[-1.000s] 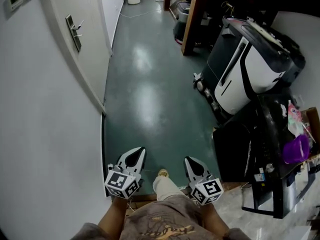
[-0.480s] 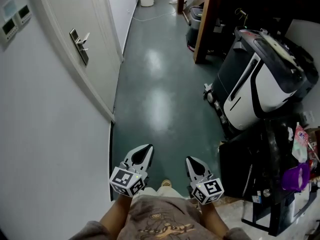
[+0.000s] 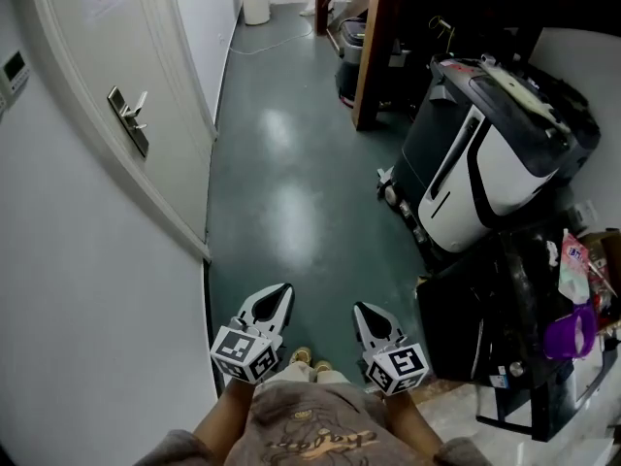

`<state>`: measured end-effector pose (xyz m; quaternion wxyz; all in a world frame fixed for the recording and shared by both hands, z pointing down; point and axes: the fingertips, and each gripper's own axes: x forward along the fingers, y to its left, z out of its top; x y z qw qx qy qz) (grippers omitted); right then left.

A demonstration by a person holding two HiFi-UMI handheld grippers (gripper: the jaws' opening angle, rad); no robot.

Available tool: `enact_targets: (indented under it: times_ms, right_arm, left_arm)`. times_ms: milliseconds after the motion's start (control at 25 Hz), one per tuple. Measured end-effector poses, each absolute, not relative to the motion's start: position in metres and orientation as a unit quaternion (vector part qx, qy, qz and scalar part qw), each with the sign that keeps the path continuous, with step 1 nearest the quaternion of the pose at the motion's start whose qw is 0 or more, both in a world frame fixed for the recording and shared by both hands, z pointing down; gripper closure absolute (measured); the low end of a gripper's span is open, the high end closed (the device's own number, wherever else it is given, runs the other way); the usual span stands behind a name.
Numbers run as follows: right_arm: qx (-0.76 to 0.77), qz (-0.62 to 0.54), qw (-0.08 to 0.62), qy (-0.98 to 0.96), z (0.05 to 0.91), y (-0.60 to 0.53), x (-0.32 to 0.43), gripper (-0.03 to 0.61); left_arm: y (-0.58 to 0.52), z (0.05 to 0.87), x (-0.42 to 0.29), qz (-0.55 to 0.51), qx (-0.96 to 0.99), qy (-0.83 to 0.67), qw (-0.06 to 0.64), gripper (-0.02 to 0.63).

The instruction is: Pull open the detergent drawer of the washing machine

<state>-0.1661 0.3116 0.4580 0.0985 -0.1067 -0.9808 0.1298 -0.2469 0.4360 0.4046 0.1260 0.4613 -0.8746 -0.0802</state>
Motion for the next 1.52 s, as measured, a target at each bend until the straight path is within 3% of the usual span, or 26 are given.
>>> enact_targets:
  times_ms: [480, 1120, 1520]
  right_arm:
    - [0.064, 0.141, 0.078, -0.985, 0.458, 0.258, -0.131, 0.575]
    - [0.306, 0.154, 0.066, -0.937, 0.469, 0.185, 0.017, 0.575]
    - [0.351, 0.162, 0.045, -0.921, 0.476, 0.15, 0.067, 0.575]
  left_arm:
    - [0.344, 0.401, -0.245, -0.08, 0.613, -0.774, 0.138, 0.592]
    - [0.213, 0.419, -0.139, -0.059, 0.776, -0.606, 0.162, 0.592]
    - [0.157, 0.428, -0.089, -0.05, 0.801, -0.573, 0.163, 0.593]
